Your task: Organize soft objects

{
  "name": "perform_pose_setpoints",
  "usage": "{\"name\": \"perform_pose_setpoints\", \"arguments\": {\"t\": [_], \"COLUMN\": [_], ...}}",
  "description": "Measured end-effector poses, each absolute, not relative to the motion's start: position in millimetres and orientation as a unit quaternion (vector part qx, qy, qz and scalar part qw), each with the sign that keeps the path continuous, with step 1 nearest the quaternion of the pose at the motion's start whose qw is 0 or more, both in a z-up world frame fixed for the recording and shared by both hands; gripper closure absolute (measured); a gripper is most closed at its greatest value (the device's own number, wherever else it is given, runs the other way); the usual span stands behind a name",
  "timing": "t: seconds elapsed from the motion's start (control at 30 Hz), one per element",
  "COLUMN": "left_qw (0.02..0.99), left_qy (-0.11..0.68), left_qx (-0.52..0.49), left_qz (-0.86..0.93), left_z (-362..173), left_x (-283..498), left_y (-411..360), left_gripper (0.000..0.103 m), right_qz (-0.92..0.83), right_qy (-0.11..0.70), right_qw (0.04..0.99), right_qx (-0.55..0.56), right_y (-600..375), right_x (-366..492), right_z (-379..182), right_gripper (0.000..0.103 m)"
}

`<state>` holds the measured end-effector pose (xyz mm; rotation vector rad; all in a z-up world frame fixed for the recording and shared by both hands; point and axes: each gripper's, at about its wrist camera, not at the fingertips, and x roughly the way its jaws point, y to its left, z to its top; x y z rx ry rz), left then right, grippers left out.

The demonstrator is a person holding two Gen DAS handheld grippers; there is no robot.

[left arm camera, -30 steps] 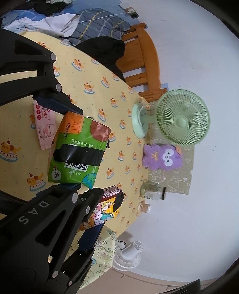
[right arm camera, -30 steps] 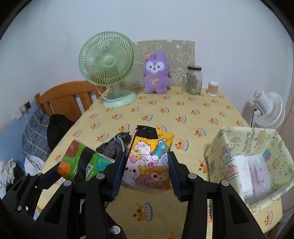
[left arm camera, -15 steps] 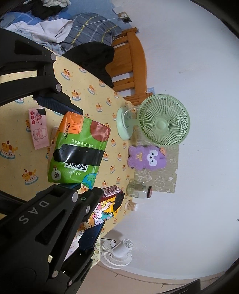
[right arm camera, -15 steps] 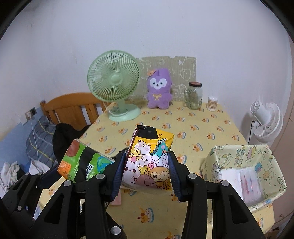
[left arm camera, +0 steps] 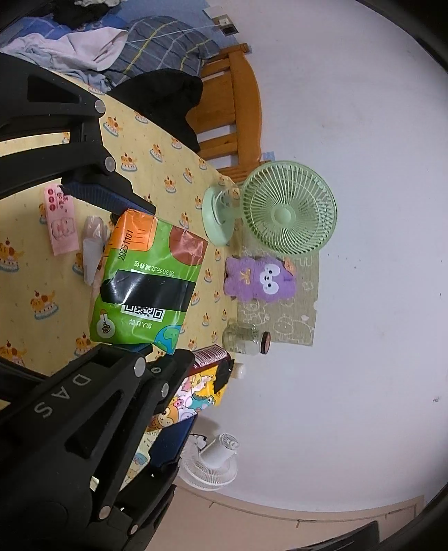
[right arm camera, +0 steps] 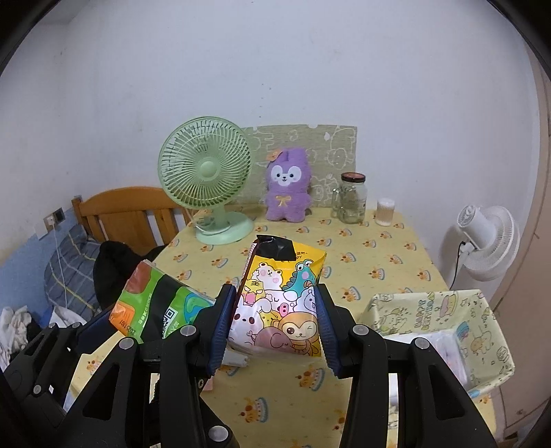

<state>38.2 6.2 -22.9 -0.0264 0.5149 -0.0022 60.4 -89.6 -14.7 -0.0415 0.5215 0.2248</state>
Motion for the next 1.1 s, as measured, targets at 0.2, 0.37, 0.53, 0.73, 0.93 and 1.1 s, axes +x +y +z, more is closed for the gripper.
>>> {"name": "perform_pose_setpoints", "arguments": {"t": [0.2, 0.37, 0.53, 0.73, 0.93, 1.1], "left_qw": [0.968, 0.970, 0.970, 0.970, 0.969, 0.969], "left_qy": [0.249, 0.244, 0.242, 0.237, 0.238, 0.239], "left_qx": [-0.007, -0.002, 0.004, 0.008, 0.015, 0.018], "left_qz": [-0.011, -0.024, -0.034, -0.047, -0.058, -0.067], "left_z": [-20, -18, -17, -17, -18, -21], "left_x": [40, 42, 46, 47, 52, 56], "left_y": [-9, -26, -42, -59, -74, -87], "left_gripper": [0.031, 0.030, 0.030, 0.030, 0.030, 0.030], "right_qz": [0.098, 0.090, 0.083, 0.073, 0.062, 0.053], "right_qy": [0.248, 0.243, 0.240, 0.236, 0.232, 0.230], "right_qw": [0.964, 0.966, 0.967, 0.969, 0.971, 0.972], "right_qx": [-0.020, -0.016, -0.014, -0.011, -0.011, -0.009], "right_y": [-105, -121, -136, -154, -169, -181], "right_x": [59, 59, 60, 61, 62, 64], "right_z": [-10, -7, -6, -6, -7, -7], "right_gripper": [0.055, 0.055, 0.055, 0.055, 0.055, 0.055]}}
